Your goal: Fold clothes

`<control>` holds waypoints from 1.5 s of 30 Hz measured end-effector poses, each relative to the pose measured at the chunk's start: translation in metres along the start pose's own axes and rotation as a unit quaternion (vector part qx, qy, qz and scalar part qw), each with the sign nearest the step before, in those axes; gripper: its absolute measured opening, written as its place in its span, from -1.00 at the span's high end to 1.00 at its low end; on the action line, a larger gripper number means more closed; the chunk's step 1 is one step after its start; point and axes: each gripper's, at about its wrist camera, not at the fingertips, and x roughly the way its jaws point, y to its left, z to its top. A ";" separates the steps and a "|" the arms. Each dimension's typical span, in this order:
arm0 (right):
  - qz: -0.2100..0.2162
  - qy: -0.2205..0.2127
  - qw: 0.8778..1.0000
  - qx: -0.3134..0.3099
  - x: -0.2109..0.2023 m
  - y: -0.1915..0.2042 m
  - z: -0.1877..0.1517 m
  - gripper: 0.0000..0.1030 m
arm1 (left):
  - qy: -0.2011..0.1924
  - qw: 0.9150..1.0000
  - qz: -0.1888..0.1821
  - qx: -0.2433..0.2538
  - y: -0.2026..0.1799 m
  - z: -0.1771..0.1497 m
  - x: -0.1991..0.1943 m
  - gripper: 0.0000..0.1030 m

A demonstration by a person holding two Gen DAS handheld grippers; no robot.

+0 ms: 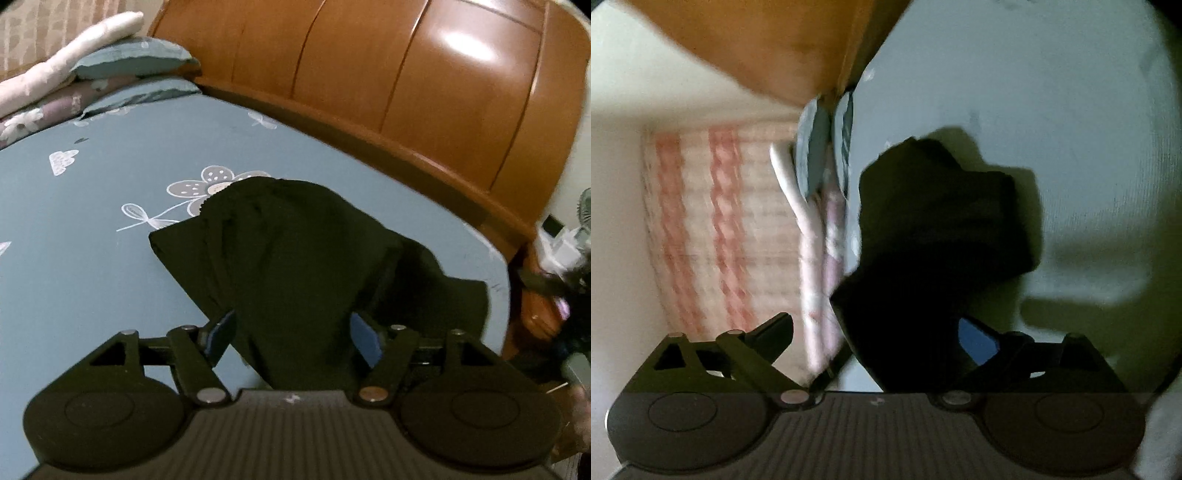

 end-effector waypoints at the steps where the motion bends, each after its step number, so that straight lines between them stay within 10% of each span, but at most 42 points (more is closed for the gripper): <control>1: 0.007 -0.012 1.000 0.013 0.002 -0.003 0.001 -0.96 | -0.009 1.000 0.001 0.000 -0.002 -0.004 -0.004 -0.43; 8: 0.004 -0.086 0.994 0.060 0.016 -0.016 0.012 -1.00 | -0.009 1.000 0.001 0.022 -0.017 -0.021 -0.010 -0.45; 13: -0.053 -0.169 0.980 -0.090 -0.006 0.028 0.019 -1.00 | -0.006 1.000 -0.005 0.017 -0.019 -0.026 -0.007 -0.46; 21: -0.118 -0.152 0.974 -0.117 -0.005 0.022 0.043 -1.00 | 0.007 1.000 -0.018 0.019 -0.027 -0.031 0.006 -0.47; 29: -0.174 -0.219 0.931 -0.235 -0.014 0.058 0.024 -1.00 | 0.015 0.999 -0.016 0.029 -0.028 -0.027 0.012 -0.47; 39: -0.286 -0.135 0.823 -0.473 0.044 0.072 -0.009 -1.00 | 0.004 0.998 0.000 0.058 -0.024 0.027 0.060 -0.47; 45: -0.293 -0.133 0.841 -0.435 0.032 0.062 -0.003 -1.00 | 0.019 0.999 0.005 0.027 -0.002 0.020 0.087 -0.55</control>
